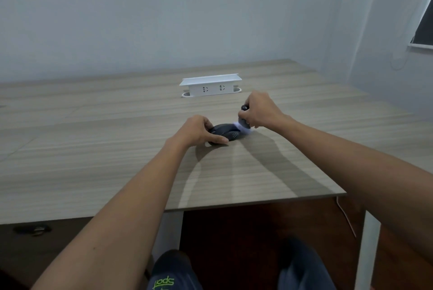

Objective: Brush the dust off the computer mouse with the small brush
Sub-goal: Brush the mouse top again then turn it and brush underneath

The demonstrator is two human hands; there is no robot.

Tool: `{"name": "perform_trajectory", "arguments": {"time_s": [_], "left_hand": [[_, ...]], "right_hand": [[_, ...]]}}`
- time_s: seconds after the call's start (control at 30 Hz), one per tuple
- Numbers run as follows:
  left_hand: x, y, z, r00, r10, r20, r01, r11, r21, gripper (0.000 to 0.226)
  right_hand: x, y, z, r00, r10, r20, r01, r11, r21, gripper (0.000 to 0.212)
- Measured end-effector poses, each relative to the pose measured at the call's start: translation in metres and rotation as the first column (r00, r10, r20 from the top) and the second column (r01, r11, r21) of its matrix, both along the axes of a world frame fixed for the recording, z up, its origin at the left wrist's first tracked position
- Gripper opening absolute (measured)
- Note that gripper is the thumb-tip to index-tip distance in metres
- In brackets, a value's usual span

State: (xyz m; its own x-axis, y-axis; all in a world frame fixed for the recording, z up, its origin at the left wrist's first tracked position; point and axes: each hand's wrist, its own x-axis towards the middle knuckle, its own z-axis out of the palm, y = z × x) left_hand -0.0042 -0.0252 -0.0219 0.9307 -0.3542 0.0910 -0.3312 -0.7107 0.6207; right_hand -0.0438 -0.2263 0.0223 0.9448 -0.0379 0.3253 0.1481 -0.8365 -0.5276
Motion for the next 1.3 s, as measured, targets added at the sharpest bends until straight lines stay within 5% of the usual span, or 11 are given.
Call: {"name": "perform_trajectory", "arguments": {"time_s": [0.27,0.5,0.87,1.3], "left_hand": [[0.001,0.000,0.002,1.000,0.020,-0.012,-0.020,1.000,0.014,0.060],[0.001,0.000,0.000,1.000,0.005,0.001,-0.005,1.000,0.015,0.061],[0.002,0.000,0.004,0.999,0.012,-0.033,-0.011,0.999,0.044,0.056],[0.009,-0.007,-0.001,0.991,-0.053,-0.123,0.036,0.990,-0.137,0.048]], "right_hand": [[-0.008,0.009,0.001,0.992,0.128,0.010,-0.128,0.984,0.124,0.021],[-0.006,-0.004,-0.005,0.999,0.042,0.005,-0.042,0.999,-0.008,0.020],[-0.011,0.001,-0.003,0.996,0.086,0.011,-0.086,0.973,0.214,0.022],[-0.023,-0.002,-0.020,0.998,0.033,-0.050,-0.015,0.942,0.335,0.025]]}}
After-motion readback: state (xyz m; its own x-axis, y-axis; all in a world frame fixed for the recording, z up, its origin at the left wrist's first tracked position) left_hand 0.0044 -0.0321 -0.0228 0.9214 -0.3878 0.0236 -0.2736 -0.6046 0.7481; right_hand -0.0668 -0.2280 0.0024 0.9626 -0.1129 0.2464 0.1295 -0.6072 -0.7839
